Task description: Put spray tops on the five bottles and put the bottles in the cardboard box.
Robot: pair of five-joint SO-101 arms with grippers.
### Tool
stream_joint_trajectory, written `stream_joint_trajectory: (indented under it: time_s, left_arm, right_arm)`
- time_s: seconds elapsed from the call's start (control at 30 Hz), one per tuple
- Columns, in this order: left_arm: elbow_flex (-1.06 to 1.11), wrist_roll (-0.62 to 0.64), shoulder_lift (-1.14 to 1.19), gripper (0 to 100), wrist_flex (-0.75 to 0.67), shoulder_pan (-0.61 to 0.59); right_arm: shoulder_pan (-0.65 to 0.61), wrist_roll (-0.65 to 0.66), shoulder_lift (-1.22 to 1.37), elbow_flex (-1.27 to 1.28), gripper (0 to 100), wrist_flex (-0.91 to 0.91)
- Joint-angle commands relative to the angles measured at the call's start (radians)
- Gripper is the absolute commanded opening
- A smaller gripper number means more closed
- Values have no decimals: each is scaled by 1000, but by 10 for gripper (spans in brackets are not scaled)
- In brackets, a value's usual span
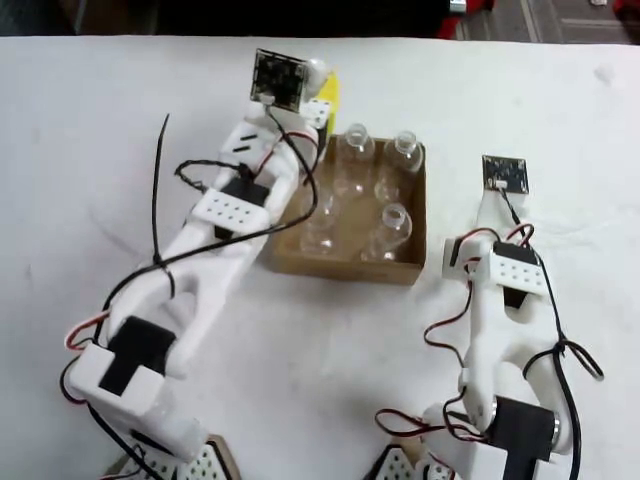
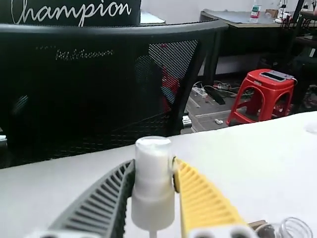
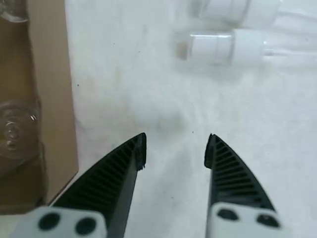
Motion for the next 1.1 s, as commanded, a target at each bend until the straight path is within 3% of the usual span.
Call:
stream_joint_trajectory:
  time_s: [0.0, 0.43, 0.67, 1.07]
  left_arm:
    - [49, 44, -85, 21, -31, 12]
    - [123, 44, -157, 22, -32, -12]
    - [137, 49, -157, 165, -26, -12]
    - [135, 51, -165, 134, -26, -13]
  right_arm:
    - [-2, 14, -4, -9, 175, -15]
    - [-1, 14, -5, -9, 175, -15]
    - [-1, 14, -5, -9, 175, -15]
    - [-1, 14, -5, -11, 176, -16]
